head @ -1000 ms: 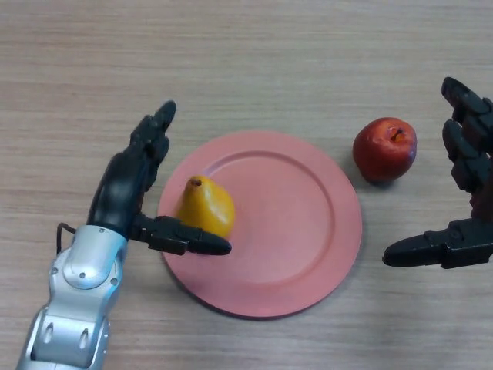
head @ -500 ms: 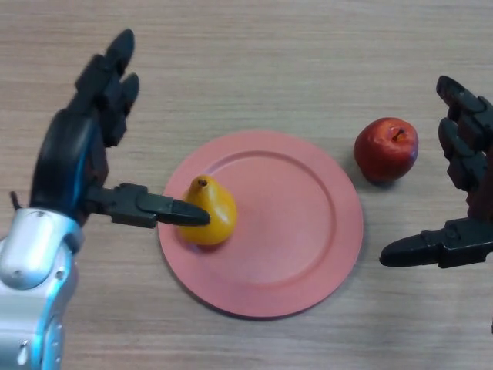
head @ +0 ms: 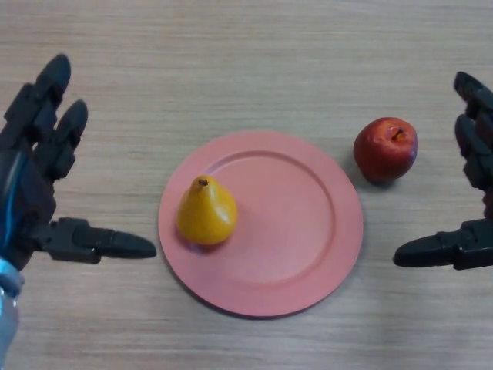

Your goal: Pick up the yellow pear and place it on the plate

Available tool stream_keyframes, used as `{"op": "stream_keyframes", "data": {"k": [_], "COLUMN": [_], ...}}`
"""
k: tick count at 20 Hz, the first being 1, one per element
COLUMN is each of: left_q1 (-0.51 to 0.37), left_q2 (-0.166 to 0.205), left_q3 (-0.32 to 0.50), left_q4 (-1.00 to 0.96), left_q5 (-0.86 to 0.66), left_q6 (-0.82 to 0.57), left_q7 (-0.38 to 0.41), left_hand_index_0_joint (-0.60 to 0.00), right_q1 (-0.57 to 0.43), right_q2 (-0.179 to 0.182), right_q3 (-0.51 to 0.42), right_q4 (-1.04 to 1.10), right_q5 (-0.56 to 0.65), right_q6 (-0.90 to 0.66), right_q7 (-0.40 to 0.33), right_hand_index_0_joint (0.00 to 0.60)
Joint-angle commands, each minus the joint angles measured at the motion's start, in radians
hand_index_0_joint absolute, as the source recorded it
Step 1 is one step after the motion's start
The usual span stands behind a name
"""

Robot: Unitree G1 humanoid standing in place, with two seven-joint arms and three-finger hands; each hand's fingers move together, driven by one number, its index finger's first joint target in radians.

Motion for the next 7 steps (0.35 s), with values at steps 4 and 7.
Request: {"op": "stream_keyframes", "data": {"k": [4,7], "left_q1": [-0.007,0.003], "left_q2": [0.040,0.037], "left_q3": [0.097,0.111], "left_q4": [-0.084,-0.097], "left_q5": [-0.057,-0.073], "left_q6": [-0.053,-0.045], "left_q7": [-0.037,-0.057], "left_hand_index_0_joint": [0.000,0.000], "right_q1": [-0.039,-0.040], "right_q2": [-0.041,-0.045], "right_q3": [-0.073,-0.074], "right_q4": [-0.057,-0.051], "right_q5": [0.042,0.065], "right_q6": [-0.094,-0.075], "right_q7": [-0.006,-0.008], "right_hand_index_0_joint": [0.000,0.000]}}
